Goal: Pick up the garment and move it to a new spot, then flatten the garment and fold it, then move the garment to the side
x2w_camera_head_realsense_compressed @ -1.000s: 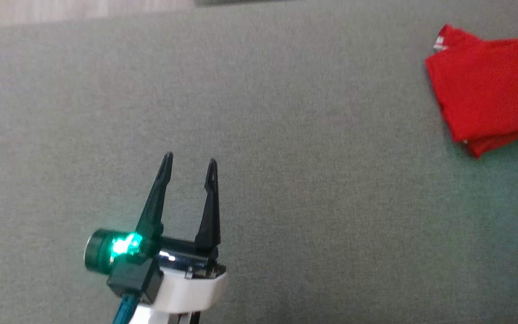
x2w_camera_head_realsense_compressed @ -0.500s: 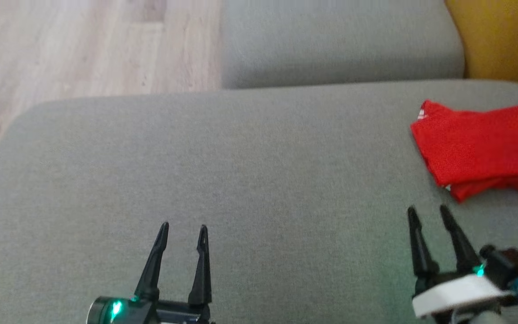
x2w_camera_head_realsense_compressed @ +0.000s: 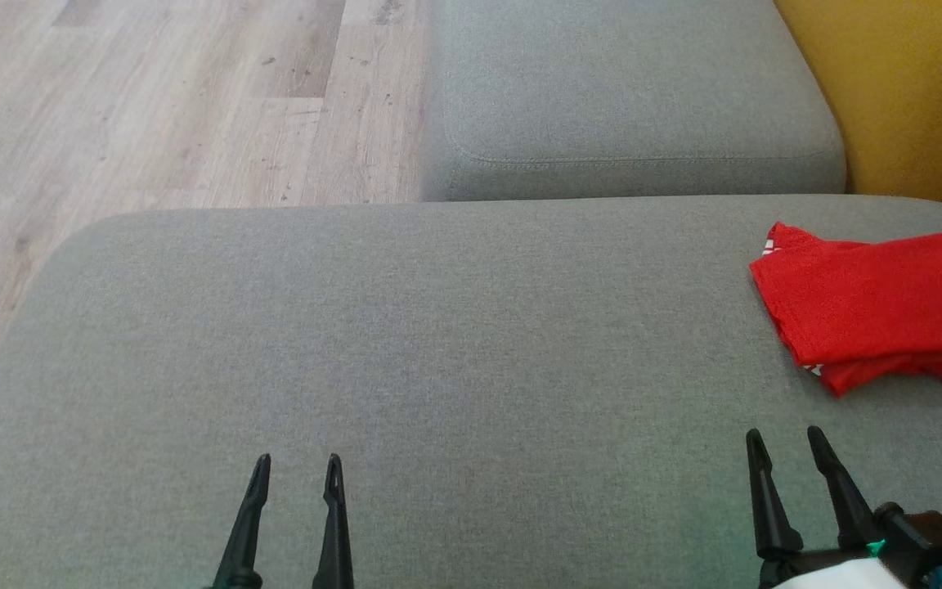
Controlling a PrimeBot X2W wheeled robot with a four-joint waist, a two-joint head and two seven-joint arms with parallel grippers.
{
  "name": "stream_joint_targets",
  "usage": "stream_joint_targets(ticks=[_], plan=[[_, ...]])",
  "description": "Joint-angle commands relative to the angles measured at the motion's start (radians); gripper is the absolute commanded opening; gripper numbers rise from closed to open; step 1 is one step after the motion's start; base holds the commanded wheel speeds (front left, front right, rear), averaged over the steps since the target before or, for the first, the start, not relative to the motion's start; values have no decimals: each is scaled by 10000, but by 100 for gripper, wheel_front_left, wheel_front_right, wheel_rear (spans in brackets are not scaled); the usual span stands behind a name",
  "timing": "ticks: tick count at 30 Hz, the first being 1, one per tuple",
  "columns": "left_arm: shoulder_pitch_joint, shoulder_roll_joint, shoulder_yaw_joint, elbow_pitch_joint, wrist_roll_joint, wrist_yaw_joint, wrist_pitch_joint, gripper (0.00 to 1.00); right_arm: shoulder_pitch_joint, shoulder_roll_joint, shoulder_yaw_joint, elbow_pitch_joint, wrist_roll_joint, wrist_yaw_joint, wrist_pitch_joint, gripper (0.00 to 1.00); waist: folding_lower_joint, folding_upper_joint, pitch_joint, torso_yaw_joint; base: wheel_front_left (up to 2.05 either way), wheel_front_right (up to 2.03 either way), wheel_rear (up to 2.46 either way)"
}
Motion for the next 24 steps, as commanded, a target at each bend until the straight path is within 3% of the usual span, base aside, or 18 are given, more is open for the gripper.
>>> stream_joint_targets(ticks=[1,8,9,13,24], plan=[[-358,-76,355,-276,54,-10,-53,100,-317,-23,151,-407,-92,69,-135,100,2,-1,14,-8,0,0,0],[-400,-76,424,-220,141,-34,-53,100,-193,80,172,-499,-147,69,-136,100,2,-1,80,-56,0,0,0],[12,0,46,109,71,-23,0,0,113,140,-21,-94,-90,0,4,0,2,-1,79,-58,0,0,0],[200,-2,12,782,51,-21,16,0,250,142,59,584,-78,-8,18,0,2,-1,83,-62,0,0,0],[-54,71,231,850,-1215,-202,218,0,-6,113,-28,597,1077,-1,250,0,2,-1,172,-126,0,0,0]])
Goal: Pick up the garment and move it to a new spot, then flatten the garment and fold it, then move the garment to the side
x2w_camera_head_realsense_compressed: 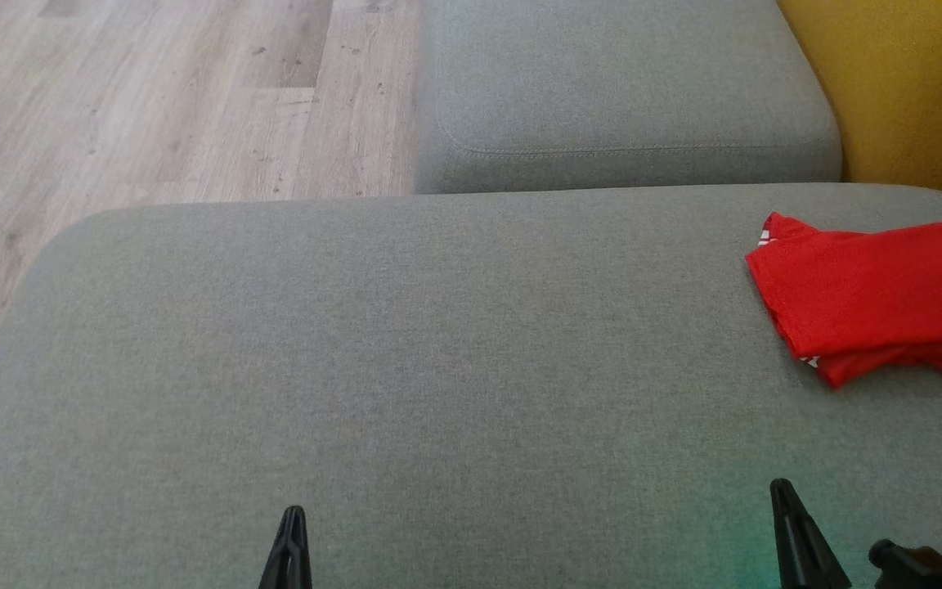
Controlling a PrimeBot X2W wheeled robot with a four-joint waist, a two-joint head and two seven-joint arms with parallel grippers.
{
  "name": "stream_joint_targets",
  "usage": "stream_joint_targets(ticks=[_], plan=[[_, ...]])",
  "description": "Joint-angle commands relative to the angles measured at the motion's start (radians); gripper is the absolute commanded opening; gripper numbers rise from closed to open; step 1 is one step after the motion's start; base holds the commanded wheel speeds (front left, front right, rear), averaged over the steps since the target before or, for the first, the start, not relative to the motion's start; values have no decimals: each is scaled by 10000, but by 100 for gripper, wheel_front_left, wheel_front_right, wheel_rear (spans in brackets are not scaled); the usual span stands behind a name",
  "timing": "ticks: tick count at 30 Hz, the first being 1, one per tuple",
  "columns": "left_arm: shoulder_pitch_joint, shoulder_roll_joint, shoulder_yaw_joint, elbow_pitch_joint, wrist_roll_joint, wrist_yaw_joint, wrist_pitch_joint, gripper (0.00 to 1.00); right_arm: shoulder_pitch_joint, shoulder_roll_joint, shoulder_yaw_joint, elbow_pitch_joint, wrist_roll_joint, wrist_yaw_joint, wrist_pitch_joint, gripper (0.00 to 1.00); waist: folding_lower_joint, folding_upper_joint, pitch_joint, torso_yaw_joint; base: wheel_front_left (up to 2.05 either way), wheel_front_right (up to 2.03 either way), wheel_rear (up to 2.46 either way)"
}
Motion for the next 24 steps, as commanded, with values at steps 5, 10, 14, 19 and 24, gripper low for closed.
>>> stream_joint_targets(ticks=[5,10,14,19,24], plan=[[-582,78,278,-166,-835,-189,137,0,-571,-40,-130,-282,781,11,159,0,0,0,48,-34,0,0,0],[-743,107,394,-67,-1460,-303,251,0,-706,-49,-183,-266,1351,14,282,0,0,0,91,-66,0,0,0],[-867,128,490,5,-1958,-391,344,0,-812,-54,-227,-254,1806,17,382,0,0,0,125,-91,0,0,0],[-1020,152,614,91,-2578,-498,461,0,-945,-59,-284,-240,2372,20,509,0,0,0,169,-122,0,0,0],[-1172,174,743,164,-3193,-604,582,0,-1078,-62,-345,-226,2936,23,638,0,0,0,212,-153,0,0,0]])
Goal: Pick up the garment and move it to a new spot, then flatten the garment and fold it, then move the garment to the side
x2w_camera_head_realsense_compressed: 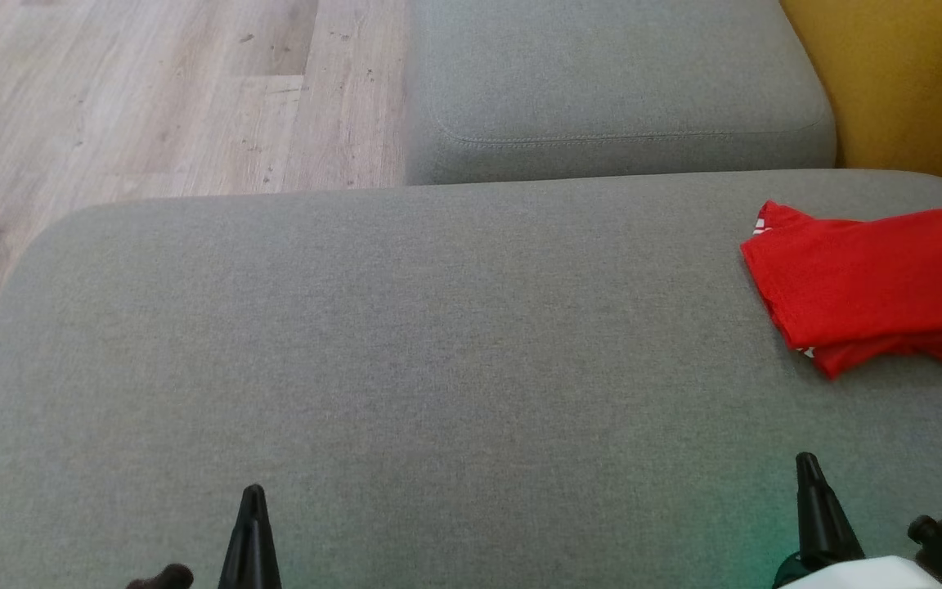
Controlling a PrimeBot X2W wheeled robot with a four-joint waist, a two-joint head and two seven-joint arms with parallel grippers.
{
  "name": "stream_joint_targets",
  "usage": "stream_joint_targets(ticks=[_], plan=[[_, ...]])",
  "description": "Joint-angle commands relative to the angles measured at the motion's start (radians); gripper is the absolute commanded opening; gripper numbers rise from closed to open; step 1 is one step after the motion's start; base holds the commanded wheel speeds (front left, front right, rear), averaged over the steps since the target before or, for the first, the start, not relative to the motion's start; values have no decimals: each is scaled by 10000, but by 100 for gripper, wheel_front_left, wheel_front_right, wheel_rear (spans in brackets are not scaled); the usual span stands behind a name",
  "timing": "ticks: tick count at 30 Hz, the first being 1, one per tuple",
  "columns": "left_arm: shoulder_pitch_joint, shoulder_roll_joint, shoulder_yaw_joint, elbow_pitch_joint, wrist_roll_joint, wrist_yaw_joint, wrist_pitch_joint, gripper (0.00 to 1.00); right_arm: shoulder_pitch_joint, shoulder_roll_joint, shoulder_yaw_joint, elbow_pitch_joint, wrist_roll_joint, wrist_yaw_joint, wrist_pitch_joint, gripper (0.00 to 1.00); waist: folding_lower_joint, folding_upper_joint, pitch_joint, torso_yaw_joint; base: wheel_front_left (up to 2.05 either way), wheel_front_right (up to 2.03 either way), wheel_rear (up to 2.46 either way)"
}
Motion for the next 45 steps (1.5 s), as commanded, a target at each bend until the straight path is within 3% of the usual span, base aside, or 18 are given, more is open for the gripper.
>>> stream_joint_targets(ticks=[1,45], plan=[[-498,101,213,-252,-334,-109,79,0,-548,-62,-50,-274,335,23,70,0,-1,0,15,-11,0,0,0],[-1780,171,1506,343,-5612,-1031,1265,0,-1723,-21,-671,-150,5215,51,1280,0,-1,0,399,-288,0,0,0]])
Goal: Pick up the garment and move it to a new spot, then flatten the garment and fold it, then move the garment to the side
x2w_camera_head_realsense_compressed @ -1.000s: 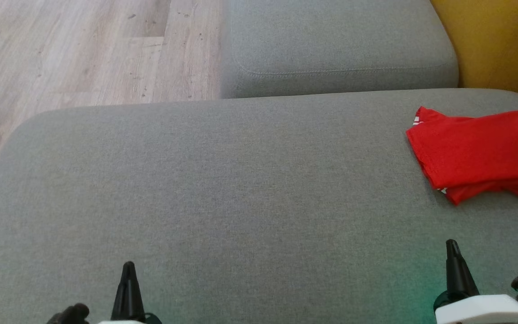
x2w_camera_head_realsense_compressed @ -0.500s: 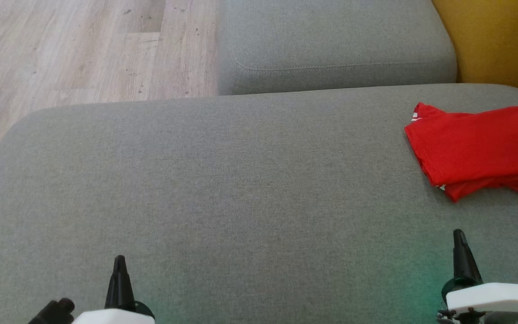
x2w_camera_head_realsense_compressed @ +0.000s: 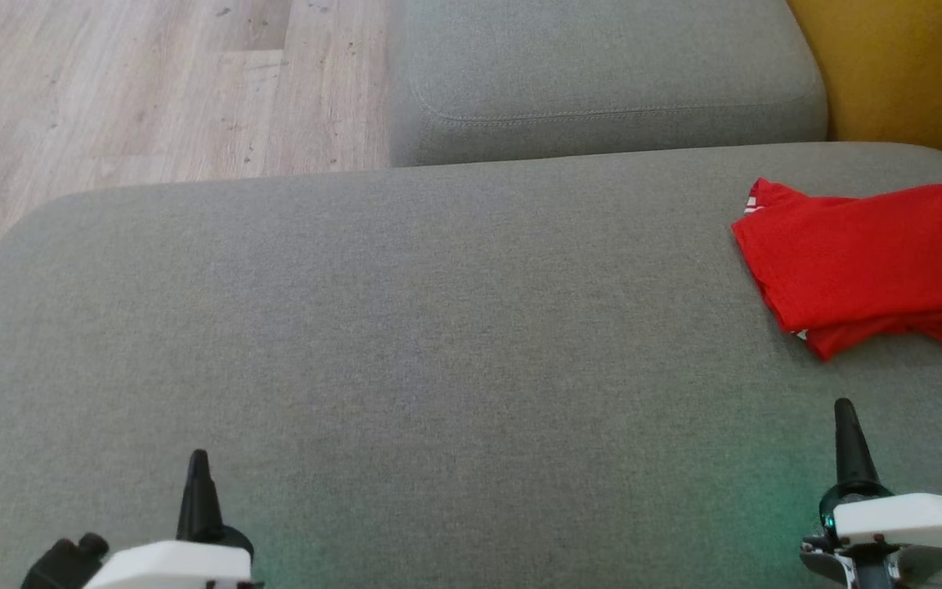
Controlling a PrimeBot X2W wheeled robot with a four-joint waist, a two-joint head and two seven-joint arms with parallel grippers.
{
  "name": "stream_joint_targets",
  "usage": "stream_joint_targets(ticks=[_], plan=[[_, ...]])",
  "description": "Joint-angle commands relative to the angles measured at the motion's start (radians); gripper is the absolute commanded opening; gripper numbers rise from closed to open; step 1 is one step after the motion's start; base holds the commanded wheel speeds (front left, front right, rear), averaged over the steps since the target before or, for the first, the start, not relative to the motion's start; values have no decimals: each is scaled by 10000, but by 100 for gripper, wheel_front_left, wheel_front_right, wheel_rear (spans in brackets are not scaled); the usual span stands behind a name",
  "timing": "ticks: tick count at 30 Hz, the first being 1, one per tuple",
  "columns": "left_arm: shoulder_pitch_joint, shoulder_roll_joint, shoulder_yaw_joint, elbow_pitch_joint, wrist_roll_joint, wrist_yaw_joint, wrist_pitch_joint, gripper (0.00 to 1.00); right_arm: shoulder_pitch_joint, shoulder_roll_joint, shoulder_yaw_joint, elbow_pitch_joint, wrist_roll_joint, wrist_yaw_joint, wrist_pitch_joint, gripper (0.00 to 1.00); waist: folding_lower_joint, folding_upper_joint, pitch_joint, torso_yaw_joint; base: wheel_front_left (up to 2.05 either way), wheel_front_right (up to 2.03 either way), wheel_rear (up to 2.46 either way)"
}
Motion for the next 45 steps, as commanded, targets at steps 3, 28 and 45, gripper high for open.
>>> stream_joint_targets(ticks=[3,28,45], plan=[[-672,119,453,-201,-594,-137,126,0,-599,-19,-1,-283,570,52,174,0,0,0,34,-25,0,0,0],[-1412,101,1266,158,-3524,-660,865,0,-1271,39,-402,-209,3301,68,900,0,0,0,252,-182,0,0,0],[-1917,77,1837,403,-5501,-1015,1381,0,-1729,85,-685,-158,5148,78,1402,0,0,0,400,-289,0,0,0]])
